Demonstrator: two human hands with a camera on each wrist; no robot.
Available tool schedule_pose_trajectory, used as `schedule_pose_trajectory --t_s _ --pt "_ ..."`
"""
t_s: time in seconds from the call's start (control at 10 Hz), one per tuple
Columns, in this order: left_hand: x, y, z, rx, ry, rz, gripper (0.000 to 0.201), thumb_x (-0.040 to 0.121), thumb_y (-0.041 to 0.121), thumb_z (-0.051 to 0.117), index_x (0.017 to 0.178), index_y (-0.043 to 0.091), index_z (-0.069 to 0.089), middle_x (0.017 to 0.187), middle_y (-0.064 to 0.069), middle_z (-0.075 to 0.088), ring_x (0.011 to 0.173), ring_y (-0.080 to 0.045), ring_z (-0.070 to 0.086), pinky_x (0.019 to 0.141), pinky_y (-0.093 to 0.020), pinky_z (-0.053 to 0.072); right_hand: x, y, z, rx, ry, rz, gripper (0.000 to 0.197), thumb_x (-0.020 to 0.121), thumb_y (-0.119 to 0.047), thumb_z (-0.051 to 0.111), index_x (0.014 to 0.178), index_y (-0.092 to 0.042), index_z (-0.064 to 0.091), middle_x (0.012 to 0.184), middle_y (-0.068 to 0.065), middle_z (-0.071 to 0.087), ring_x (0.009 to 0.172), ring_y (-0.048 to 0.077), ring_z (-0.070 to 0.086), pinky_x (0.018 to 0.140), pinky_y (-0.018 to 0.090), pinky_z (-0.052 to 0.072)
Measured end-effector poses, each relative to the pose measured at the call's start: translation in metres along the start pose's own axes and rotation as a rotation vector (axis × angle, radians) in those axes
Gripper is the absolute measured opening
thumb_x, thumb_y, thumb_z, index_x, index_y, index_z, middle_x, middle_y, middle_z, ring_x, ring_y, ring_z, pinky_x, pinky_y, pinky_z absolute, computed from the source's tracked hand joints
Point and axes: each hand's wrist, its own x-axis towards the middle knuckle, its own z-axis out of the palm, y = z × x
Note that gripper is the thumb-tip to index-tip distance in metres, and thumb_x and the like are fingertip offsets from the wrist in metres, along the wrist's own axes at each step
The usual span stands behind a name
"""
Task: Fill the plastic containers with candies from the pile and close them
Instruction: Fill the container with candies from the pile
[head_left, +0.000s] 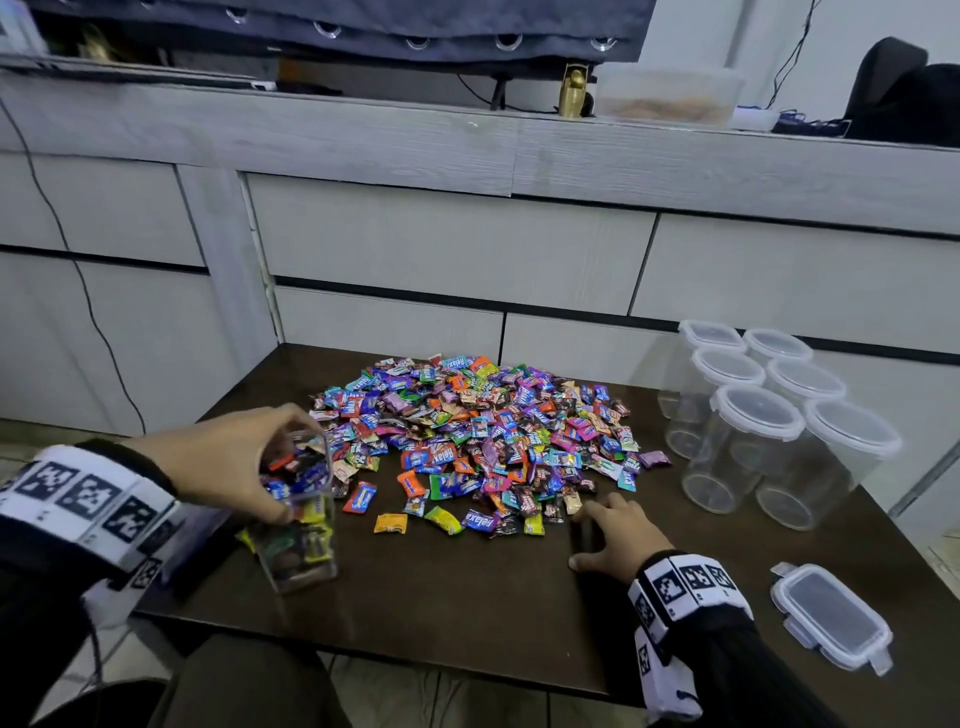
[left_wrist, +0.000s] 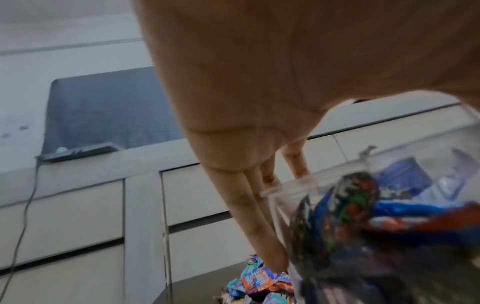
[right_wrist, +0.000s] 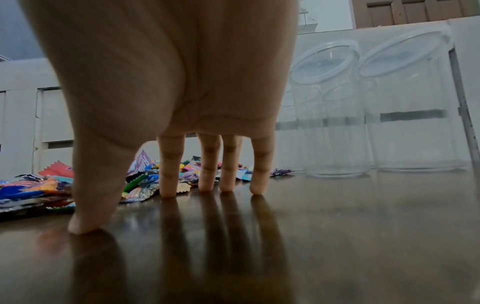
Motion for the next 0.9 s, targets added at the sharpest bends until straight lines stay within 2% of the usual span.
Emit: schedule_pose_trajectory --t_s 0.1,0.2,0.3,0.4,0.5,0.6,0.7,0.8,0.9 --pt "-0.005 -0.013 -0.001 -0.066 0.053 -0.025 0.084 0.04 0.054 0.08 0.115 0.037 0.047 0.11 0.007 0.063 0.099 -0.007 0.063 0.091 -0.03 0.051 0.001 0.0 -0.001 -0.004 -0.003 0.001 0.059 0.075 -0.05 0.072 0.127 -0.033 0.048 0.131 0.002 0.039 0.126 0.023 0.036 0.102 0.041 0.04" --pt "-0.007 -0.024 -0.005 -0.186 0.134 -0.059 0.075 0.052 0.034 0.092 0.114 0.04 0.05 0.108 0.007 0.063 0.096 -0.009 0.066 0.082 -0.032 0.057 0.003 -0.001 -0.001 0.0 -0.001 -0.002 0.059 0.075 -0.05 0.073 0.126 -0.033 0.048 0.129 0.002 0.039 0.125 0.022 0.036 0.102 0.04 0.041" --pt "0.002 -0.034 -0.012 -0.181 0.252 -0.061 0.071 0.062 0.024 0.093 0.116 0.04 0.049 0.106 0.01 0.062 0.091 0.002 0.061 0.072 -0.014 0.047 0.003 -0.001 0.0 0.0 -0.001 -0.001 0.059 0.075 -0.05 0.073 0.126 -0.034 0.048 0.129 0.002 0.04 0.125 0.022 0.036 0.101 0.04 0.041" --pt "0.017 -0.041 -0.017 -0.135 0.302 -0.103 0.074 0.065 0.023 0.091 0.127 0.028 0.051 0.108 0.001 0.061 0.092 -0.015 0.061 0.08 -0.026 0.047 0.002 0.001 0.001 -0.003 0.001 -0.003 0.059 0.075 -0.05 0.072 0.127 -0.034 0.048 0.128 0.002 0.04 0.124 0.022 0.037 0.101 0.041 0.041" --pt "0.032 -0.054 -0.017 -0.058 0.31 -0.19 0.08 0.066 0.026 0.09 0.134 0.017 0.05 0.11 -0.007 0.06 0.099 -0.024 0.056 0.09 -0.034 0.044 0.002 0.002 0.002 -0.002 0.012 -0.013 0.059 0.076 -0.05 0.071 0.127 -0.034 0.048 0.127 0.002 0.04 0.124 0.022 0.037 0.102 0.041 0.041" --pt "0.044 -0.07 -0.015 0.011 0.286 -0.278 0.081 0.068 0.032 0.088 0.136 0.014 0.05 0.113 -0.012 0.062 0.097 -0.025 0.055 0.09 -0.035 0.045 0.002 0.001 0.001 -0.006 0.007 -0.015 0.059 0.076 -0.051 0.071 0.128 -0.034 0.047 0.128 0.002 0.04 0.124 0.022 0.037 0.102 0.042 0.041" --pt "0.052 -0.09 -0.013 0.022 0.292 -0.373 0.081 0.068 0.04 0.087 0.136 0.014 0.05 0.111 -0.011 0.065 0.092 -0.023 0.053 0.078 -0.032 0.04 0.002 0.002 0.001 -0.01 0.004 -0.018 0.06 0.076 -0.051 0.071 0.128 -0.034 0.047 0.129 0.001 0.04 0.125 0.022 0.037 0.102 0.042 0.041" --pt "0.057 -0.107 -0.013 0.015 0.33 -0.467 0.087 0.067 0.046 0.086 0.138 0.012 0.048 0.112 -0.014 0.066 0.092 -0.025 0.054 0.08 -0.034 0.043 0.003 0.003 0.001 -0.011 0.006 -0.019 0.061 0.075 -0.052 0.071 0.128 -0.034 0.047 0.129 0.001 0.04 0.124 0.022 0.036 0.102 0.042 0.041" --pt "0.061 -0.119 -0.014 -0.002 0.394 -0.522 0.092 0.067 0.048 0.086 0.14 0.008 0.047 0.119 -0.019 0.064 0.104 -0.035 0.057 0.09 -0.041 0.047 0.004 0.003 0.001 -0.012 -0.001 -0.019 0.062 0.075 -0.052 0.071 0.129 -0.033 0.046 0.13 0.001 0.039 0.125 0.022 0.036 0.102 0.043 0.041"
